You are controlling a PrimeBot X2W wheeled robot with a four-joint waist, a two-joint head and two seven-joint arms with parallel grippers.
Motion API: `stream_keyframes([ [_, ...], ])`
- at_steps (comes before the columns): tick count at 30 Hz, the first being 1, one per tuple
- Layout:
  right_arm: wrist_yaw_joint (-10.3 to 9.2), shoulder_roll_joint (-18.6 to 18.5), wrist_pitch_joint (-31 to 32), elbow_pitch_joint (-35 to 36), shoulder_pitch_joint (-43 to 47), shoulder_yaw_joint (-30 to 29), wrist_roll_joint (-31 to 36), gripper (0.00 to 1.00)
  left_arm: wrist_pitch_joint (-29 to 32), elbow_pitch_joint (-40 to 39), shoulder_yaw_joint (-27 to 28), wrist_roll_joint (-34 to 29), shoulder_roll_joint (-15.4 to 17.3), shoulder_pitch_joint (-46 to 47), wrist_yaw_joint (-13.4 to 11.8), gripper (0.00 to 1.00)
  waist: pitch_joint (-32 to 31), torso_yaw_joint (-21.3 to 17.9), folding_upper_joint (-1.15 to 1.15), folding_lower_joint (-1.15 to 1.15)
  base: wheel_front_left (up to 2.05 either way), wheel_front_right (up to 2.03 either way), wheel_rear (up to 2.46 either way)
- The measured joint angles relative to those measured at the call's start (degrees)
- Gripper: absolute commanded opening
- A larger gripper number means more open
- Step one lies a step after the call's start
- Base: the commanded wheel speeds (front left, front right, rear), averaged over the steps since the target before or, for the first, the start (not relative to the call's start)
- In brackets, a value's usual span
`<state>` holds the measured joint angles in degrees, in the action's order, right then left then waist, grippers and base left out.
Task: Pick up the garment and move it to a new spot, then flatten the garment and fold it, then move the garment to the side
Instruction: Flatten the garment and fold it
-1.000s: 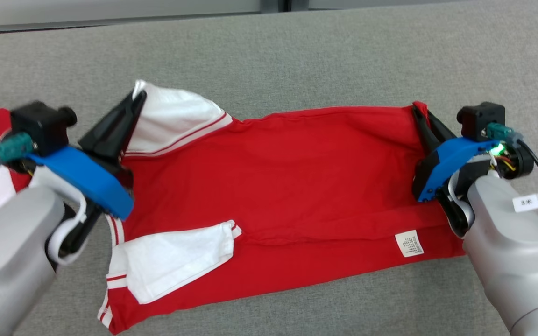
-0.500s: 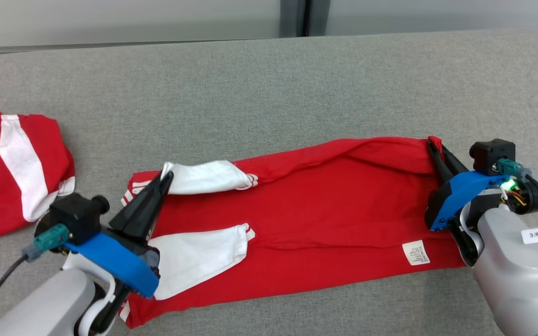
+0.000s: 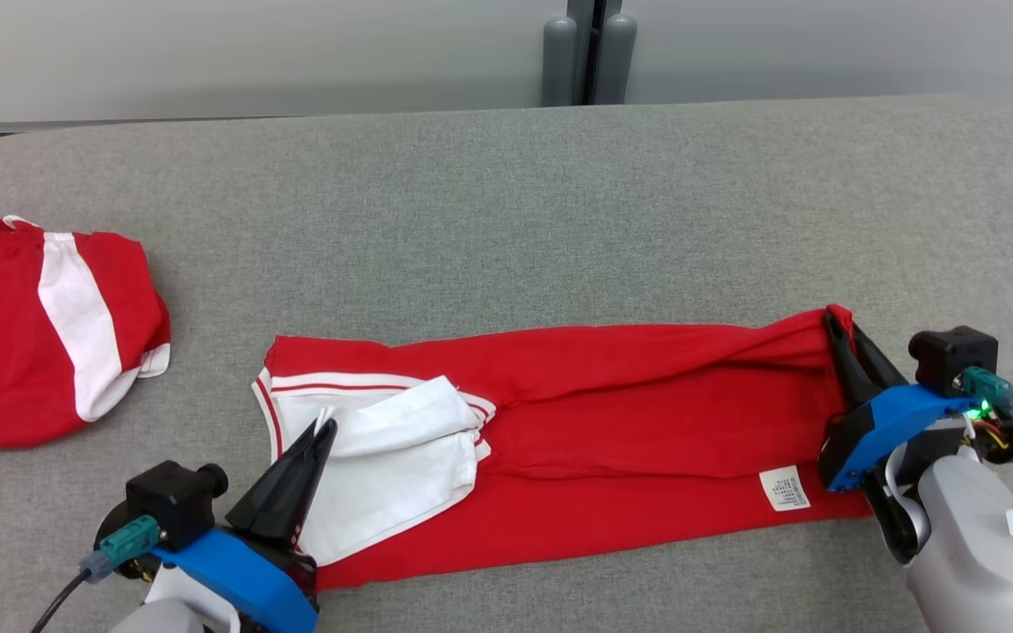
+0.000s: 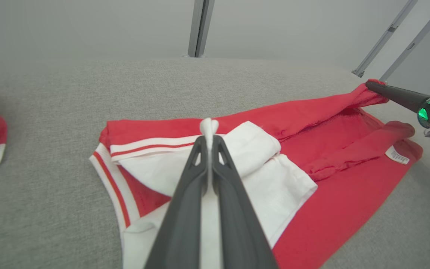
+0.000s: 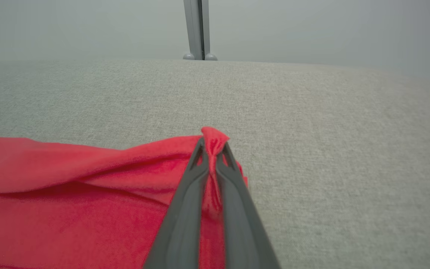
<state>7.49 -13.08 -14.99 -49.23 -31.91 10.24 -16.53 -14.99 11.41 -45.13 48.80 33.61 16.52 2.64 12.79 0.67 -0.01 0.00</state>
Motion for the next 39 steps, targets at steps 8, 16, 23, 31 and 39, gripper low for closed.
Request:
stream_keyframes([
  [8, 0.00, 0.73, 0.00, 3.61, 3.80, -2.23, -0.26, 1.00, -0.01, 0.26, 4.83, -2.01, -2.58, -3.16, 0.08, 1.00, -1.01, -0.28, 0.00, 0.00, 0.00, 0.00, 0.00],
  [16, 0.00, 0.41, -0.04, 10.71, 6.97, -5.28, -0.36, 1.00, -0.01, -5.26, 21.13, -12.55, -8.57, -8.69, -1.88, 1.00, -1.34, -0.63, 0.00, 0.00, 0.00, 0.00, 0.00],
  [23, 0.00, 1.07, -0.04, 6.81, 6.97, -6.61, 0.82, 1.00, -0.01, -10.79, 37.19, -26.83, -17.88, -13.62, -2.03, 1.00, -1.10, -0.34, 0.01, 0.00, 0.00, 0.00, 0.00],
  [31, 0.00, 2.30, -0.03, -1.92, 5.16, -6.41, 1.10, 1.00, -0.01, -11.76, 49.65, -35.76, -26.55, -16.42, 0.94, 1.00, -0.65, 0.19, 0.01, 0.00, 0.00, 0.00, 0.00],
  [39, -0.01, 3.60, -0.23, -7.84, 3.34, -5.30, 0.27, 1.00, -0.01, -10.65, 56.09, -41.99, -29.64, -17.54, 1.92, 1.00, -0.36, 0.44, 0.00, 0.00, 0.00, 0.00, 0.00],
])
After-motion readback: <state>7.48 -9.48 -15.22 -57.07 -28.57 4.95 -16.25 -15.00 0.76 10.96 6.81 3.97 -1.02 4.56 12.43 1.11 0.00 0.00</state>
